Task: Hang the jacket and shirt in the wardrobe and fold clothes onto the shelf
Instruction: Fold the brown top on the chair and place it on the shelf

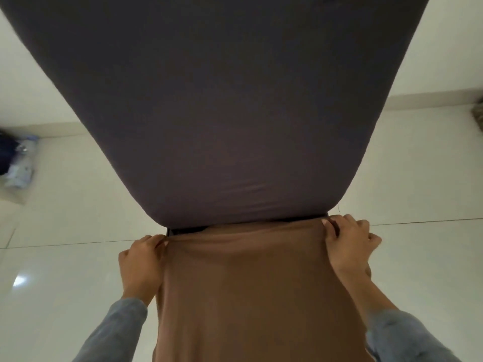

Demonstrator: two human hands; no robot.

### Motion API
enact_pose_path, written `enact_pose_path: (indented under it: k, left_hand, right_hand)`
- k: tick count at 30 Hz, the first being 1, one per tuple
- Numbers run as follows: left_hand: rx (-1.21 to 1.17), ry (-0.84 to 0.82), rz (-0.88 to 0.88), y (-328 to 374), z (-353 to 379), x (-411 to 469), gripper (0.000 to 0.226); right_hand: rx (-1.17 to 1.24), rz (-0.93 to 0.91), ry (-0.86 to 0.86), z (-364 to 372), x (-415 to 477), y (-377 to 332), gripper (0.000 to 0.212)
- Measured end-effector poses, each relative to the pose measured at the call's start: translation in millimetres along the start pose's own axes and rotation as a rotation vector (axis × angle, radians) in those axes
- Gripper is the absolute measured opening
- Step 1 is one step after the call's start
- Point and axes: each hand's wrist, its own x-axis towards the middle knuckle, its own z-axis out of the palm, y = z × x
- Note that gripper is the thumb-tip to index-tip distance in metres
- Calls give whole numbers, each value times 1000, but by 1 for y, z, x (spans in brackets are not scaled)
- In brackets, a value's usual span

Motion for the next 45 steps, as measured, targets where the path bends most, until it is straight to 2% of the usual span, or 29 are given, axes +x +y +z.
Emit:
enact_pose_path:
  k: [5,7,9,10,12,14,16,20,23,26,39,45]
  left_hand:
    - [-88,-14,-4,4,38,5,21]
    - [-239,14,-138,17,44,1,29]
    - [-367,90,-224,31,45,-12,36]
    - [-405,137,-169,38,45,-22,33]
    - [-389,126,128,48,49,-45,22]
    - [-326,-35,474,50,61,-57,23]
    - [-235,-217,731,49,80,-55,38]
    - [-13,-345,953,37,91,-37,55]
    - [77,-349,1081,16,92,-17,58]
    - [107,-290,1092,15,92,-11,59]
    - [39,-258,1142,12,100,-12,60]
    - [16,-206,1167,11,104,-11,61]
  right_hand:
    - [-3,24,-62,38,-1,11,22]
    - [25,65,-71,39,-2,11,27]
    - [67,121,-57,34,-10,11,42]
    - [89,129,-38,31,-18,11,47]
    - [101,90,-30,29,-44,10,52]
    - [70,20,-101,34,-77,6,59]
    - [5,-2,-163,41,-105,6,62]
    - [-47,204,-165,45,-145,10,64]
    - [-114,345,-127,53,-181,-1,62]
    - [-148,435,-90,55,-194,-11,59]
    - [-149,704,5,73,-279,-71,57]
    - [-69,871,96,88,-331,-128,61]
